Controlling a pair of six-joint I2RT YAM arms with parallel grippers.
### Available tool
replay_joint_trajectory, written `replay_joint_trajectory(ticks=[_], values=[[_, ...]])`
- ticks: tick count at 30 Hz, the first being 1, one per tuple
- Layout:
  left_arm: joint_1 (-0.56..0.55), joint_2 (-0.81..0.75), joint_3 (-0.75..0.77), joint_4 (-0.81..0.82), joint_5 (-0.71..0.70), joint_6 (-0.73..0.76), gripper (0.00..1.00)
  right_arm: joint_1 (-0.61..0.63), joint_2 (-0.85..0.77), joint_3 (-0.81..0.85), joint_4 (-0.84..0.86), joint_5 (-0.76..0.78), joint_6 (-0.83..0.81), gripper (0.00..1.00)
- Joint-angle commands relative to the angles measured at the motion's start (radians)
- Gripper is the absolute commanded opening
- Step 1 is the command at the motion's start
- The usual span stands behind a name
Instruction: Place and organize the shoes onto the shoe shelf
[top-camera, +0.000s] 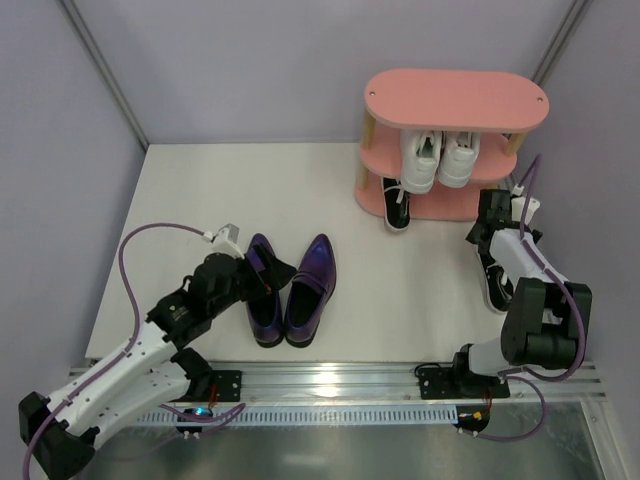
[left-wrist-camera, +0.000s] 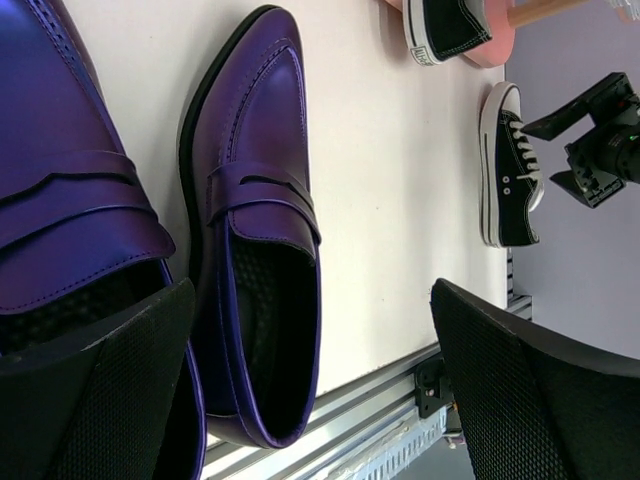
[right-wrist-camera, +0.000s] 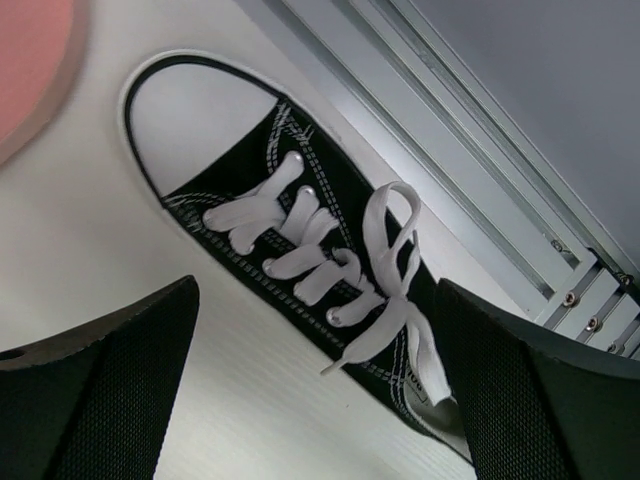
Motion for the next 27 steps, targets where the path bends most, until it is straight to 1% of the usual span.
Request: replay_joint_trajectory(ticks=[1, 6, 8, 10, 11, 12, 13, 15, 16, 19, 20, 22, 23, 26, 27], values=[[-0.004, -0.015, 0.024, 0.029, 0.008, -0.013, 0.99, -0.069, 0.038, -0.022, 0.037, -0.052, 0.008, 1.0], [-0.004, -0.066, 0.029, -0.021, -0.021, 0.011, 0.99, -0.097, 0.07, -0.06, 0.071, -0.089, 0.015, 1.0], [-0.004, -0.087, 0.023, -0.032, -0.028, 0.016, 0.99, -0.099, 0.089, -0.068, 0.082, -0.125, 0.013, 0.96], [-0.004, -0.104, 0.006, -0.04, -0.036, 0.018, 0.99, -0.099, 0.093, -0.071, 0.089, -0.157, 0.007, 0.82], [-0.004, -0.124, -0.002, -0.042, -0.038, 0.015, 0.99, -0.099, 0.09, -0.08, 0.094, -0.171, 0.007, 0.73], [-0.004, -0.132, -0.014, -0.046, -0.041, 0.013, 0.99, -0.099, 0.087, -0.085, 0.102, -0.178, 0.004, 0.52], [-0.002, -0.144, -0.022, -0.051, -0.042, 0.008, 0.99, -0.1, 0.078, -0.088, 0.099, -0.184, 0.004, 0.38], [-0.004, -0.181, -0.035, -0.058, -0.05, 0.004, 0.99, -0.099, 0.064, -0.099, 0.097, -0.194, 0.01, 0.17], [-0.004, -0.193, -0.051, -0.066, -0.054, 0.004, 0.99, -0.1, 0.055, -0.102, 0.093, -0.199, 0.015, 0.04], [-0.002, -0.245, -0.069, -0.1, -0.07, 0.002, 0.99, -0.099, 0.009, -0.128, 0.086, -0.23, 0.018, 0.04], [-0.004, -0.259, -0.071, -0.107, -0.074, 0.004, 0.99, -0.096, -0.029, -0.137, 0.083, -0.239, 0.016, 0.04], [-0.004, -0.299, -0.074, -0.129, -0.084, 0.007, 0.99, -0.091, -0.08, -0.172, 0.083, -0.297, 0.019, 0.04], [-0.002, -0.313, -0.078, -0.147, -0.094, 0.008, 0.99, -0.079, -0.147, -0.195, 0.082, -0.314, 0.019, 0.04], [-0.004, -0.36, -0.083, -0.182, -0.114, 0.014, 0.99, -0.056, -0.247, -0.215, 0.07, -0.348, 0.009, 0.04], [-0.004, -0.371, -0.086, -0.19, -0.117, 0.013, 0.99, -0.053, -0.304, -0.218, 0.067, -0.362, 0.004, 0.04]])
